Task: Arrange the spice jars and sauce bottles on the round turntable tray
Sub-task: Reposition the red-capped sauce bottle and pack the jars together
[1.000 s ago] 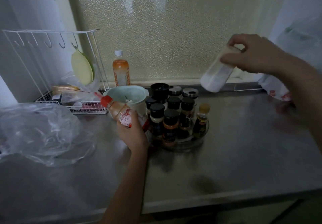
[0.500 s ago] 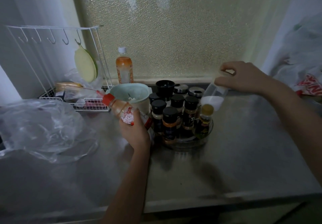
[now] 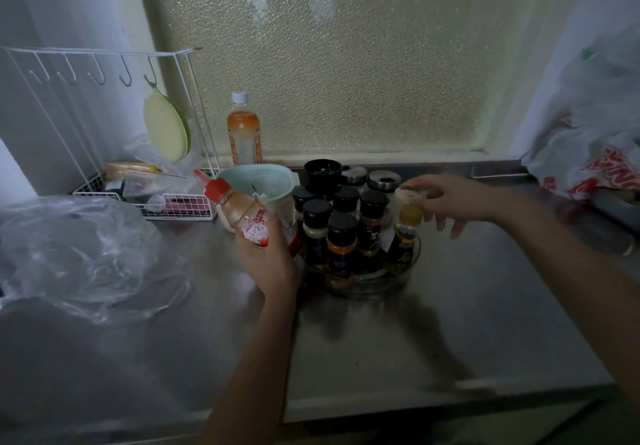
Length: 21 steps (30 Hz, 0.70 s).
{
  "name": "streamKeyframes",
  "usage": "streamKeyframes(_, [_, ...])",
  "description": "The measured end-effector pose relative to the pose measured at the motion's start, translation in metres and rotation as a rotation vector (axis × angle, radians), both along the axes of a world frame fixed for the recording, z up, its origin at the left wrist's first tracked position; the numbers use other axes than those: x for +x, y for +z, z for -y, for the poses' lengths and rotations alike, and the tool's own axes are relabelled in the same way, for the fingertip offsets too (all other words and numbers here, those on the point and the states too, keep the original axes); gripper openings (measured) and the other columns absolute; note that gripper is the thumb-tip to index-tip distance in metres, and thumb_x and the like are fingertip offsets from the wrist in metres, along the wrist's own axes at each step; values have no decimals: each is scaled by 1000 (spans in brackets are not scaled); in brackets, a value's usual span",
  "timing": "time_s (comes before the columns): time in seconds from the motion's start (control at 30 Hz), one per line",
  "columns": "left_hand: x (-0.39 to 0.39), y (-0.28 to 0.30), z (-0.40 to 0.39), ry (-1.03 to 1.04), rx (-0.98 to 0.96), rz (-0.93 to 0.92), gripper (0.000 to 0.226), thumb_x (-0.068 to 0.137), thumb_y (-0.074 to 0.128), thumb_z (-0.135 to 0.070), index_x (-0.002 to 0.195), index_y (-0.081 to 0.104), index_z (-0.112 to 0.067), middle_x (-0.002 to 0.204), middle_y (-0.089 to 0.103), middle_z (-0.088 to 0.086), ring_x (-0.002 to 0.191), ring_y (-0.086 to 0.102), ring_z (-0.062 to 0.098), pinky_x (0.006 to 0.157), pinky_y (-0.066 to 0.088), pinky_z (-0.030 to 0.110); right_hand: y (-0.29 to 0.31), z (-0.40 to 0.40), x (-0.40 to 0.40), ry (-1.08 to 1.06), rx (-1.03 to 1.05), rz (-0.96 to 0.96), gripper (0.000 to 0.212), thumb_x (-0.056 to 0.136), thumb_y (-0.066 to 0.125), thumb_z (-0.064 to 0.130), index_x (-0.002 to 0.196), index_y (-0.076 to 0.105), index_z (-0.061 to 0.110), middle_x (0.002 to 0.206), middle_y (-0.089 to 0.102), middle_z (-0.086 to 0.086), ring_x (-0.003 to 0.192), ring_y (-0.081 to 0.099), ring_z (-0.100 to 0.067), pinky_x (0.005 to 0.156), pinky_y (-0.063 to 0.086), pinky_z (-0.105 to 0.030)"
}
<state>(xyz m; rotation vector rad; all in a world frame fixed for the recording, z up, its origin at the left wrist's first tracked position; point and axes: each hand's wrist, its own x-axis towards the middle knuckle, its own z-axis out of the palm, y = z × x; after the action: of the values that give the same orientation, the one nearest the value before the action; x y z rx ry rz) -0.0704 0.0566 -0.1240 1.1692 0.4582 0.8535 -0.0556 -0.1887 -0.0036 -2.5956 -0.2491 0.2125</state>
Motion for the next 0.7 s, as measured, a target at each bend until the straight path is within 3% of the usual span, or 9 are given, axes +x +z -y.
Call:
streamKeyframes(0.1, [-1,0,2,24,70,-22,40,78,66,-40,107,59,-13,95,65,3,85,63,15,78,54,35,-3,0,-9,-41,80,192,38,93,47,43,128,51,30,83,58,-1,65,59,-16,47,51,-28])
streamKeyframes(0.17, [-4,2,4,40,120,3,44,75,64,-44,108,58,-16,95,66,2,85,64,16,80,55,38,-5,-3,-17,-52,154,443,33,94,45,43,119,58,26,79,56,3,65,53,-6,53,43,-15])
streamKeyframes(0.23, [-11,8,8,34,178,72,39,74,64,-45,106,56,-24,93,67,-1,85,65,13,77,55,34,-3,-12,-27,-18,256,549,23,94,48,40,110,60,29,81,59,2,66,53,-1,56,38,-8])
streamKeyframes(0.3, [-20,16,11,20,270,155,35,74,64,-44,104,51,-29,91,63,-12,83,63,3,74,50,21,4,-29,-35,59,353,510,21,90,56,39,110,60,33,88,63,2,76,59,-3,69,43,-15])
streamKeyframes(0.37, [-30,23,15,33,426,203,42,73,65,-41,106,50,-20,91,57,-19,83,58,-1,74,47,18,11,-53,-42,158,393,425,33,85,63,39,117,59,32,99,65,6,90,62,-8,78,46,-19])
streamKeyframes(0.47, [-38,22,20,0,573,244,52,69,68,-39,109,46,-15,98,56,0,93,59,19,78,52,37,12,-96,-51,337,341,352,51,79,71,40,126,53,32,111,65,10,97,60,-1,78,44,-8])
streamKeyframes(0.53, [-38,18,19,-24,649,235,54,67,68,-39,110,43,-17,103,54,9,96,58,27,77,51,49,8,-115,-52,400,310,344,50,77,74,39,122,54,31,107,66,12,95,60,3,78,46,-9])
streamKeyframes(0.7, [-40,16,20,-27,889,233,69,70,65,-43,120,42,-1,110,49,15,102,50,32,83,48,51,3,-110,-54,300,427,479,35,78,74,31,109,62,23,91,70,6,84,64,-3,74,51,-19])
